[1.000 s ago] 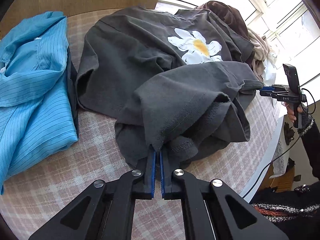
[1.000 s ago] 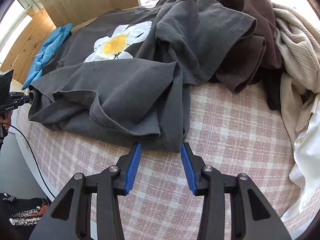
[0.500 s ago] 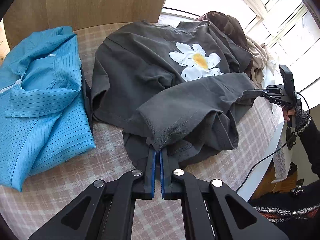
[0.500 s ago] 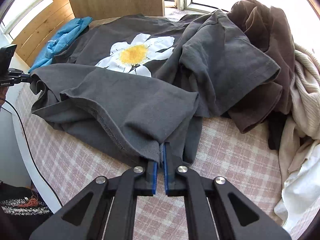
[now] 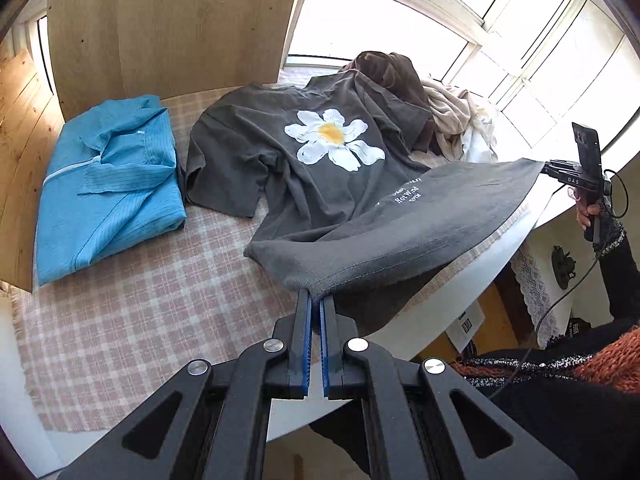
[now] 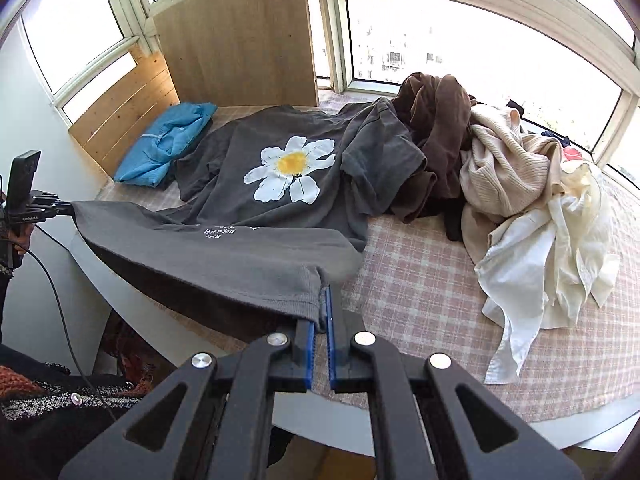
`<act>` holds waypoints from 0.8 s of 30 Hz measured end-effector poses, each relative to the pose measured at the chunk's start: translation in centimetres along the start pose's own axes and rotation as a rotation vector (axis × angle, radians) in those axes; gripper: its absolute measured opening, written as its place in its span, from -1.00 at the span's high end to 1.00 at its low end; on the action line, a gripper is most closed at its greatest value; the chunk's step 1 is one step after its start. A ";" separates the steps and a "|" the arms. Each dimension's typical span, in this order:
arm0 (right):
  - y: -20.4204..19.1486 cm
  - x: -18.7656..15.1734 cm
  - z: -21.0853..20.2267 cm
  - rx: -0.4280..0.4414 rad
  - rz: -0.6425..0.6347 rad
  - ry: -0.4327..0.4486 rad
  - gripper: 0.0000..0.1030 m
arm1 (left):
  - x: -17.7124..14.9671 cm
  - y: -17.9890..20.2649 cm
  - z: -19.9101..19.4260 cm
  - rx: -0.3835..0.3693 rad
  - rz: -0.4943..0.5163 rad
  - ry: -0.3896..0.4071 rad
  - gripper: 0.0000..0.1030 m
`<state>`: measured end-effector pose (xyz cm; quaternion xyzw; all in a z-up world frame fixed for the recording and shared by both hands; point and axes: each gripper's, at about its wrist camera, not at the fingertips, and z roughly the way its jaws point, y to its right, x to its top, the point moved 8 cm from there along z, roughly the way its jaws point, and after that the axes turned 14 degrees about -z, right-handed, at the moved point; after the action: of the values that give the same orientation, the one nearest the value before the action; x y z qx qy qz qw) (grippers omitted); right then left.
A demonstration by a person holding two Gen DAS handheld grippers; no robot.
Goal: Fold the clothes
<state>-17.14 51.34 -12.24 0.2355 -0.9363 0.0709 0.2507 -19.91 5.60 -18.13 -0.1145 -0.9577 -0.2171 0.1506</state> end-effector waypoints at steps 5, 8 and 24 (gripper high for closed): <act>-0.8 -6.2 0.7 0.004 0.067 -0.083 0.91 | -5.2 1.7 0.0 0.016 0.016 -0.084 0.94; -2.1 -13.1 5.1 0.071 0.160 -0.203 0.91 | -10.3 1.1 3.7 0.035 -0.010 -0.203 0.93; 0.0 -7.2 7.7 0.023 0.119 -0.221 0.42 | -0.3 -4.7 7.8 0.180 -0.061 -0.124 0.88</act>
<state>-15.05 52.33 -22.54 0.1885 -0.9697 0.0699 0.1388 -22.81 4.93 -26.76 -0.0843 -0.9838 -0.1271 0.0940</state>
